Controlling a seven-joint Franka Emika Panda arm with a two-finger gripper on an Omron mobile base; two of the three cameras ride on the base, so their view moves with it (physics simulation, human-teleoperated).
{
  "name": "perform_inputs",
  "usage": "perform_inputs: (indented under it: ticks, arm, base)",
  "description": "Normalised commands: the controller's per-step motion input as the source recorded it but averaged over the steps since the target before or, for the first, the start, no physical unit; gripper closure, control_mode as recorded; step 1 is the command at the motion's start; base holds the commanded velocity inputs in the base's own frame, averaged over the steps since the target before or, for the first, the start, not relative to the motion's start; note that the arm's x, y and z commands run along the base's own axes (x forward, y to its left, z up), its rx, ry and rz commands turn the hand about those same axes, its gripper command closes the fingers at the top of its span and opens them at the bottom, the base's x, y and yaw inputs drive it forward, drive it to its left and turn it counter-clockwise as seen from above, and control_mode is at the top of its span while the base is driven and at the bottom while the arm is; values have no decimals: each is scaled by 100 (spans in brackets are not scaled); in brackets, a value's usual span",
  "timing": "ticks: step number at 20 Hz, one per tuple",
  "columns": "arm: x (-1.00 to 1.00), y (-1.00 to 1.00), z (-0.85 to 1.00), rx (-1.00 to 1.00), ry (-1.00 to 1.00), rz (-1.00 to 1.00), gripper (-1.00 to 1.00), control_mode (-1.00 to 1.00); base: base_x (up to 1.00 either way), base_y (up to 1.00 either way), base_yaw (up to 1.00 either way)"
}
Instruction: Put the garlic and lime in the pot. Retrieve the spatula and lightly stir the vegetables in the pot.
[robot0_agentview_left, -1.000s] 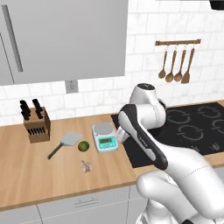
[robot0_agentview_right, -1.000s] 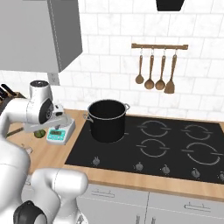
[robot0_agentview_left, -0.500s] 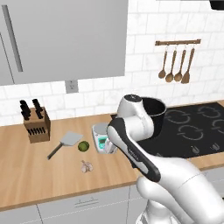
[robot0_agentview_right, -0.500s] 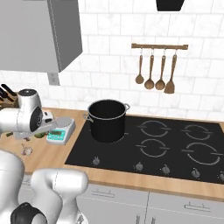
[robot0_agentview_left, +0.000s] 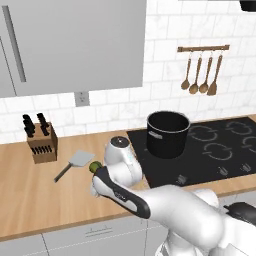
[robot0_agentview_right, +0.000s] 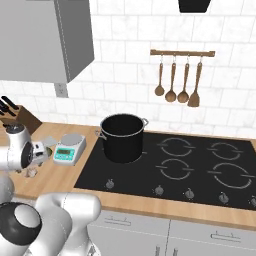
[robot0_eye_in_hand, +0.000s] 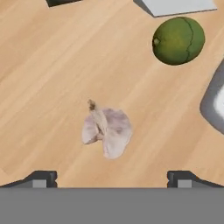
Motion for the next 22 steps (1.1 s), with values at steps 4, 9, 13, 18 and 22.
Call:
perform_inputs:
  ticks: [4,9,13,18,22]
  arm:
    - [30,62,-44,-4,3,-2,-100,-100]
    - [21,16,-20,0,0,-2,-100,-100]
    - [3,-9,-14,0,0,-1,-100,-100]
    - [1,-8,-24,0,0,0,100,-100]
    - [3,-17,-7,1,-2,0,100,-100]
  base:
    - [0,0,0]
    - [0,0,0]
    - [0,0,0]
    - [0,0,0]
    - [0,0,0]
